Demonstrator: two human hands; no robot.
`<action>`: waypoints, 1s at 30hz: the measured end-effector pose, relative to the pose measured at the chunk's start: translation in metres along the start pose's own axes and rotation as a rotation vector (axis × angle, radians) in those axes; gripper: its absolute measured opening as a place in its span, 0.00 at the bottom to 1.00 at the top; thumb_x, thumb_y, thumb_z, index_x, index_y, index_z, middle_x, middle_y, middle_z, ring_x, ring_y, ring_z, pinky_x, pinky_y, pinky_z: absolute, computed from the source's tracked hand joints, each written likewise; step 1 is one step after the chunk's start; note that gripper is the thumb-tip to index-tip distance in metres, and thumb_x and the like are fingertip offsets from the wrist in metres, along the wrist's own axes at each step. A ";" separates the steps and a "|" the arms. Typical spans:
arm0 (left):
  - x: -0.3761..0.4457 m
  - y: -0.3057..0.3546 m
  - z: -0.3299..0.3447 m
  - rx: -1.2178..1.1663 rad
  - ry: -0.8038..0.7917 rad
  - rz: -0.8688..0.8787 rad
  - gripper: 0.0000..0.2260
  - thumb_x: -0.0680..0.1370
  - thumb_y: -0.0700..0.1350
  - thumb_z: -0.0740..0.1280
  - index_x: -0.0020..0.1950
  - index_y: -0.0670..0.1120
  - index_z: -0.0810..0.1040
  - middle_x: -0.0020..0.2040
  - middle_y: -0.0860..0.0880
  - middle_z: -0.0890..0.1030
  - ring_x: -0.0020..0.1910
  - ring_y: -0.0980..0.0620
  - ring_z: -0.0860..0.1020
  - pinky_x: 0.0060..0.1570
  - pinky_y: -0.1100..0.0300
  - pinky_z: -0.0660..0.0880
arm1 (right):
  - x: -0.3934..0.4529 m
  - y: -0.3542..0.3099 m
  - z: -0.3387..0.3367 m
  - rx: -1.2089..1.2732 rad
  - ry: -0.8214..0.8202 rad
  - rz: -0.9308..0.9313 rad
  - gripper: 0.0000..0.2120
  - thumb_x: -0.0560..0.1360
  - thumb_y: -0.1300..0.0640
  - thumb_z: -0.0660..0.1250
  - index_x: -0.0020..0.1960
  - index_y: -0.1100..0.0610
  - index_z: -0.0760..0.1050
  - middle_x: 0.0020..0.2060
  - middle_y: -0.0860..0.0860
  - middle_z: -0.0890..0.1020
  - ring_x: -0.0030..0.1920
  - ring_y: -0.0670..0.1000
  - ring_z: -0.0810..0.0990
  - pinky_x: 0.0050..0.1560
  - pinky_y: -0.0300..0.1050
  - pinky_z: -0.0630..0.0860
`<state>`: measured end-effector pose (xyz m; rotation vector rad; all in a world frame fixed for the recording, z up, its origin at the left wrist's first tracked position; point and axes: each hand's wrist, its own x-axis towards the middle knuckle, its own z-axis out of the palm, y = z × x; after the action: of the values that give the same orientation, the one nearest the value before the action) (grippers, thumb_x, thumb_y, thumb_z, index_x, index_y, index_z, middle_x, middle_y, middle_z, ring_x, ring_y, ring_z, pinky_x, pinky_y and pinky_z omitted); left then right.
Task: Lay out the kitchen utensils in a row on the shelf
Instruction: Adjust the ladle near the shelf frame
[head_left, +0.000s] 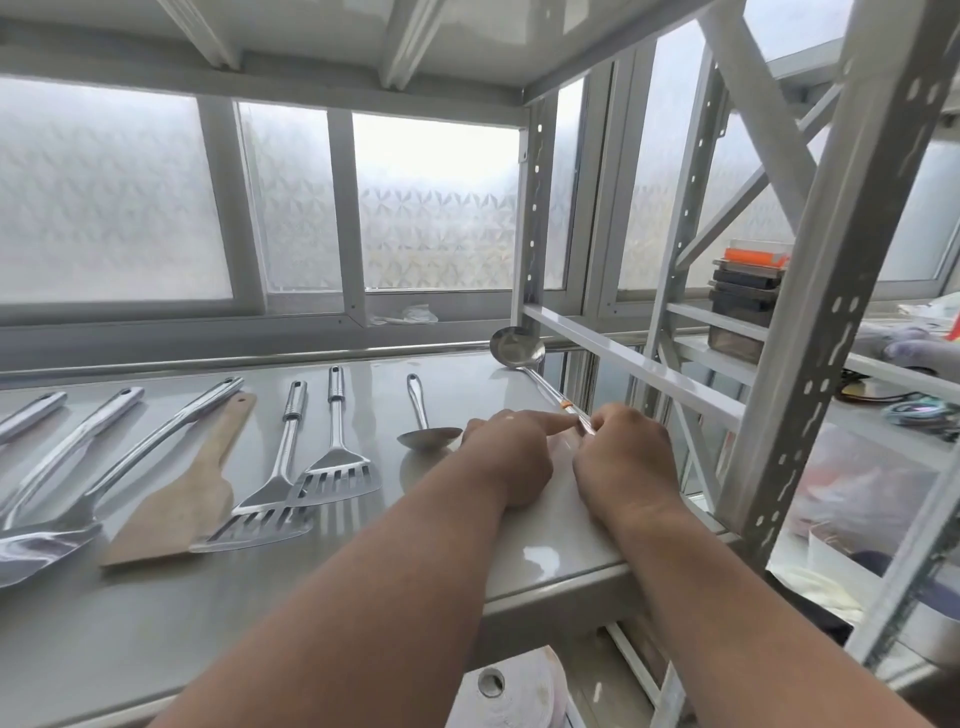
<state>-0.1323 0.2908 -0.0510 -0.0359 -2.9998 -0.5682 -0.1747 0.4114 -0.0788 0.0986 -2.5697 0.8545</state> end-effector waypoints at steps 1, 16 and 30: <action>-0.001 0.001 -0.001 0.001 -0.007 -0.001 0.32 0.83 0.38 0.54 0.81 0.68 0.64 0.76 0.47 0.74 0.74 0.44 0.69 0.72 0.52 0.63 | 0.000 0.000 0.001 -0.005 0.000 0.000 0.08 0.76 0.57 0.66 0.51 0.57 0.82 0.46 0.59 0.85 0.54 0.64 0.80 0.54 0.51 0.78; -0.006 0.004 -0.003 0.003 -0.007 0.008 0.34 0.82 0.37 0.53 0.77 0.71 0.67 0.72 0.49 0.77 0.72 0.45 0.70 0.72 0.52 0.64 | 0.002 0.001 -0.001 -0.003 -0.005 0.035 0.08 0.76 0.61 0.65 0.53 0.56 0.81 0.48 0.58 0.84 0.57 0.63 0.78 0.56 0.51 0.77; -0.002 0.001 0.001 -0.027 -0.007 -0.006 0.32 0.82 0.38 0.54 0.79 0.70 0.67 0.71 0.50 0.77 0.72 0.46 0.69 0.71 0.53 0.64 | 0.005 0.001 0.004 0.002 0.016 0.048 0.10 0.78 0.62 0.65 0.56 0.58 0.82 0.48 0.59 0.84 0.57 0.62 0.78 0.52 0.49 0.76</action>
<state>-0.1307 0.2920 -0.0514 -0.0307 -3.0001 -0.6105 -0.1810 0.4106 -0.0804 0.0308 -2.5659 0.8712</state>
